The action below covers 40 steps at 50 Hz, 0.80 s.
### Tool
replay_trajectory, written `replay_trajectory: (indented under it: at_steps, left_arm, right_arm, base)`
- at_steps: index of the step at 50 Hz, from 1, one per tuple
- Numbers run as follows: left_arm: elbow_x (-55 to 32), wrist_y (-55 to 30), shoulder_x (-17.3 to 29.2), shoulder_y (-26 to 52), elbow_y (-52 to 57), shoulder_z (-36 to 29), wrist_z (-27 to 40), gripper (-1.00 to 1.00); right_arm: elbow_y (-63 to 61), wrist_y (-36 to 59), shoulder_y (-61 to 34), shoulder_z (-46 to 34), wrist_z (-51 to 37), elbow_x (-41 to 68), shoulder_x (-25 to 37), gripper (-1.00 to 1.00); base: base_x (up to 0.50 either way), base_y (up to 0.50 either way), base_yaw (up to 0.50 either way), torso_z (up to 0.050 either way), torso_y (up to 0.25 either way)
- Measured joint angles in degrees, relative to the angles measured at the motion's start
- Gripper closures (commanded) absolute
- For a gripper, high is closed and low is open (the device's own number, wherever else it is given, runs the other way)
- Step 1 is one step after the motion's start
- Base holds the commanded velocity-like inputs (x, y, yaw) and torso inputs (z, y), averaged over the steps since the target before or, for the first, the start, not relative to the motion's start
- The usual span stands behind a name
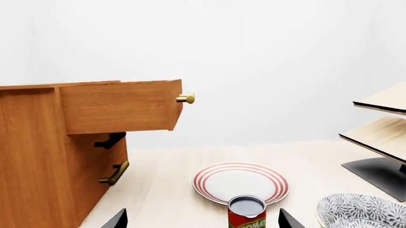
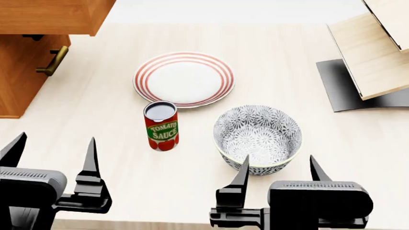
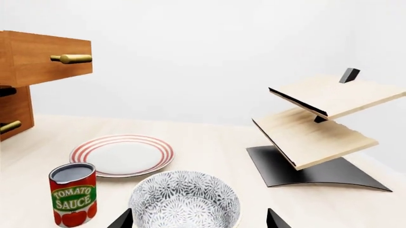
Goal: Close the top drawer of the cabinet.
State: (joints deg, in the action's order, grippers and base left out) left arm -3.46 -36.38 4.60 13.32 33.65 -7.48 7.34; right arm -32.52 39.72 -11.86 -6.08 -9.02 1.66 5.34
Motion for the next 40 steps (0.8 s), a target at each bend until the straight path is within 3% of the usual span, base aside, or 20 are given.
replay_trajectory:
  at_steps: [15, 40]
  left_arm:
    - [-0.7, -8.3, 0.9, 4.4, 6.5, -1.3, 1.7, -1.0]
    - [-2.2, -9.5, 2.0, 6.0, 6.3, -1.9, 3.3, -1.0]
  right_arm:
    - [-6.2, 9.1, -3.9, -1.4, -1.5, 0.0, 1.0, -1.0]
    - [-7.0, 10.5, -5.0, -2.7, -2.0, 1.5, 2.3, -1.0]
  base:
    - [0.02, 0.0, 0.0, 0.0, 0.0]
    - [0.5, 0.0, 0.0, 0.0, 0.0]
